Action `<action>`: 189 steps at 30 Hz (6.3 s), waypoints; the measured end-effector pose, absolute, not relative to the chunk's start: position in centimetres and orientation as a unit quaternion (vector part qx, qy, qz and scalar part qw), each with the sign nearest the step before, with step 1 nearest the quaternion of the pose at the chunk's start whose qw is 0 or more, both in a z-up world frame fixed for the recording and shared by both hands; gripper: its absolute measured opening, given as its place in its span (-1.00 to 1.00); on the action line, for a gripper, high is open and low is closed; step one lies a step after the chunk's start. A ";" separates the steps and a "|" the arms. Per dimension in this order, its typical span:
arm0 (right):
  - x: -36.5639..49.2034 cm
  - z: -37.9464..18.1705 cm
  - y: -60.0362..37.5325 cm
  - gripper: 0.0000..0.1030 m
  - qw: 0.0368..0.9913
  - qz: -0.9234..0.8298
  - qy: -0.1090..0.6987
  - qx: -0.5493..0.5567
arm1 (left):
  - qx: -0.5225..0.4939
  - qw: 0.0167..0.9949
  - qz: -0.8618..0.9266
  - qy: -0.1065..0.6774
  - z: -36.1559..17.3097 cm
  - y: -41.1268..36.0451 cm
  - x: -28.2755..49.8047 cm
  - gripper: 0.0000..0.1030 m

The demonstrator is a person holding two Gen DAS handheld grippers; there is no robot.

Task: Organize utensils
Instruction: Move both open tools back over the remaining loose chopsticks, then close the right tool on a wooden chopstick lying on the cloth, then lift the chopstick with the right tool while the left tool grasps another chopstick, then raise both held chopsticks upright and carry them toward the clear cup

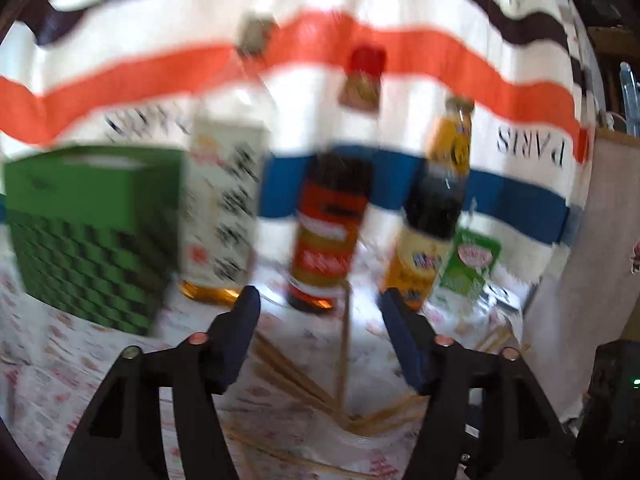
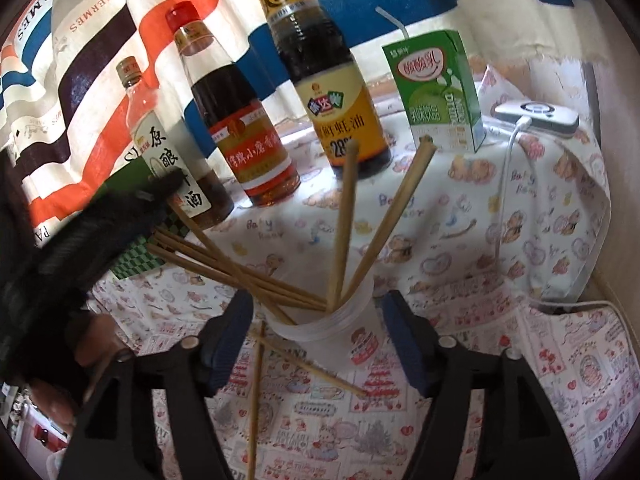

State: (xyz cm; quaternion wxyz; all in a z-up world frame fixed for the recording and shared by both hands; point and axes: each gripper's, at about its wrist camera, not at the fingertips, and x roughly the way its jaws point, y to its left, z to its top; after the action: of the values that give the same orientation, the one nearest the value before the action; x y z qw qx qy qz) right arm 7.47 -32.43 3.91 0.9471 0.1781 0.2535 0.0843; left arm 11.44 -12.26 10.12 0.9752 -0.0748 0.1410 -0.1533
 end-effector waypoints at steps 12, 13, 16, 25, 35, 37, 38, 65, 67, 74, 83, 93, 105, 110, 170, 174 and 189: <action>6.7 4.1 -29.1 0.82 0.953 0.090 0.266 0.109 | -0.043 0.990 -0.059 0.124 8.5 -4.0 6.1 0.91; 6.5 4.2 -28.8 0.82 0.955 0.087 0.266 0.099 | -0.043 0.990 -0.054 0.123 8.0 -3.7 5.7 0.94; 5.8 4.8 -28.5 0.84 0.956 0.084 0.264 0.098 | -0.040 0.989 -0.042 0.134 6.5 -2.9 4.9 0.98; 4.1 3.0 -28.8 0.97 0.958 0.065 0.268 0.078 | -0.075 0.973 -0.051 0.213 1.8 -2.3 5.2 0.99; 7.5 -1.2 -29.7 0.97 0.930 0.057 0.351 0.096 | -0.077 0.957 -0.030 0.278 -1.8 -1.9 7.1 0.99; 8.0 -1.8 -29.9 0.97 0.927 0.062 0.359 0.092 | -0.069 0.958 -0.027 0.277 -1.9 -2.1 7.1 0.99; 8.2 -2.0 -29.9 0.97 0.925 0.063 0.363 0.089 | -0.062 0.959 -0.025 0.276 -2.0 -2.1 7.2 0.99; 9.9 -5.5 -25.7 -0.98 0.861 0.125 0.493 -0.018 | 0.004 0.944 -0.013 0.331 -4.0 -3.9 8.9 0.99; 8.6 -5.1 -25.4 -0.98 0.859 0.145 0.491 -0.018 | 0.009 0.944 -0.009 0.331 -4.0 -4.0 8.9 0.99; 7.8 -3.1 -24.5 -0.11 0.914 0.117 0.386 -0.049 | 0.010 0.944 -0.008 0.330 -3.9 -4.0 8.9 0.99; 10.6 -4.2 -26.7 -0.12 0.893 0.155 0.419 0.050 | 0.023 0.948 0.001 0.319 -3.6 -3.8 8.6 0.99; 10.4 -4.4 -20.4 -0.21 0.874 0.208 0.436 -0.052 | -0.073 0.968 0.018 0.239 1.4 1.6 5.9 0.99; 8.1 -5.8 -17.3 -0.54 0.859 0.200 0.459 -0.106 | -0.073 0.965 0.054 0.247 0.7 2.9 6.6 0.99; 7.5 -5.5 -18.0 -0.88 0.873 0.172 0.448 -0.085 | -0.083 0.964 0.047 0.249 0.8 3.1 6.5 0.99; 5.4 -4.8 -25.8 -0.90 0.889 0.104 0.445 0.009 | 0.036 0.888 -0.062 0.455 -6.5 -6.5 9.8 -0.76; 4.5 -3.8 -25.5 -0.90 0.902 0.119 0.414 0.009 | 0.044 0.902 -0.047 0.426 -5.8 -5.5 9.9 -1.00; 0.8 1.4 -26.3 -0.90 0.960 0.123 0.250 0.033 | 0.020 0.885 -0.089 0.456 -3.8 -3.3 6.5 -0.09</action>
State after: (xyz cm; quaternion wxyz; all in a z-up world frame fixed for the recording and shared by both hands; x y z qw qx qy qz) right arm 0.83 -26.27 1.38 0.9598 0.0332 0.2502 0.1229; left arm 6.51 -3.35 -3.76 0.8854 0.0201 0.4558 -0.0894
